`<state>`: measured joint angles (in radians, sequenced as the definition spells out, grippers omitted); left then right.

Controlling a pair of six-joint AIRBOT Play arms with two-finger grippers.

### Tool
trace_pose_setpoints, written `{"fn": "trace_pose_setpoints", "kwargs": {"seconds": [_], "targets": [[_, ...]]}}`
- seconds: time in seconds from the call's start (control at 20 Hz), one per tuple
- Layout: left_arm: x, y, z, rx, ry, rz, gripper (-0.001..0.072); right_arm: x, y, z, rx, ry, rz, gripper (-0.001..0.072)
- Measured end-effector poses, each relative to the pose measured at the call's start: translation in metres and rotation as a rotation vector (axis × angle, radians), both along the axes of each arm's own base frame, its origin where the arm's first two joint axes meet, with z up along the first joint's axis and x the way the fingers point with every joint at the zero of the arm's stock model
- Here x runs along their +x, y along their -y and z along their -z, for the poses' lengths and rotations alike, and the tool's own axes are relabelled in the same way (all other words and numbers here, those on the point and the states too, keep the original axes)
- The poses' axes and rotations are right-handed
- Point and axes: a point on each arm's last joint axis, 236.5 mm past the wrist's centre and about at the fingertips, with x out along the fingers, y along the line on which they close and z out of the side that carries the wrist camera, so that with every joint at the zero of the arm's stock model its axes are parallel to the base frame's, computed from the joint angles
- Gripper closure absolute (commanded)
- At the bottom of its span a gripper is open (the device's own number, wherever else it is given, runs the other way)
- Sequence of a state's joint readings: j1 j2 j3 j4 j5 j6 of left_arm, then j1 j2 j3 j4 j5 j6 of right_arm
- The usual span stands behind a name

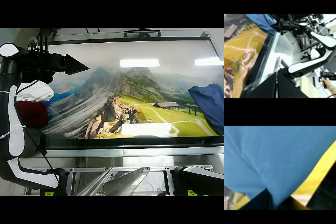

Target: Fold the shirts.

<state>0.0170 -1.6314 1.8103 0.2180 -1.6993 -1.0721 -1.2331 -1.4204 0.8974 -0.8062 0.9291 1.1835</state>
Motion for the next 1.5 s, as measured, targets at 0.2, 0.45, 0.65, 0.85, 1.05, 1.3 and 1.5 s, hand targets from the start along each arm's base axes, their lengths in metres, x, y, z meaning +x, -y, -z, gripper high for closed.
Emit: {"fn": "trace_pose_setpoints", "kwargs": {"seconds": [0.2,0.45,0.65,0.85,1.05,1.3,1.5], "targets": [[-0.003,0.005,0.000,-0.001,0.000,0.012,0.0701,-0.008,-0.022,0.000,0.093,0.009,-0.048,0.0009],[0.002,-0.004,-0.009,0.001,-0.004,-0.019,0.0705,0.001,-0.066,-0.053,0.243,0.080,-0.121,0.0349],[0.005,-0.027,-0.038,0.006,0.056,-0.087,0.0705,0.031,-0.111,-0.119,0.218,0.151,-0.234,0.0645],[-0.010,-0.043,-0.042,0.106,0.095,-0.146,0.0704,0.061,-0.197,-0.167,0.148,0.189,-0.471,0.0688],[-0.033,-0.056,0.003,0.242,0.029,-0.232,0.0702,0.063,-0.300,-0.196,0.082,0.243,-0.707,0.0689],[-0.088,-0.054,0.086,0.294,-0.116,-0.285,0.0703,0.025,-0.408,-0.191,0.044,0.348,-0.902,0.0689],[-0.133,-0.047,0.136,0.312,-0.179,-0.312,0.0702,-0.002,-0.448,-0.147,0.059,0.322,-0.999,0.0689]]}}
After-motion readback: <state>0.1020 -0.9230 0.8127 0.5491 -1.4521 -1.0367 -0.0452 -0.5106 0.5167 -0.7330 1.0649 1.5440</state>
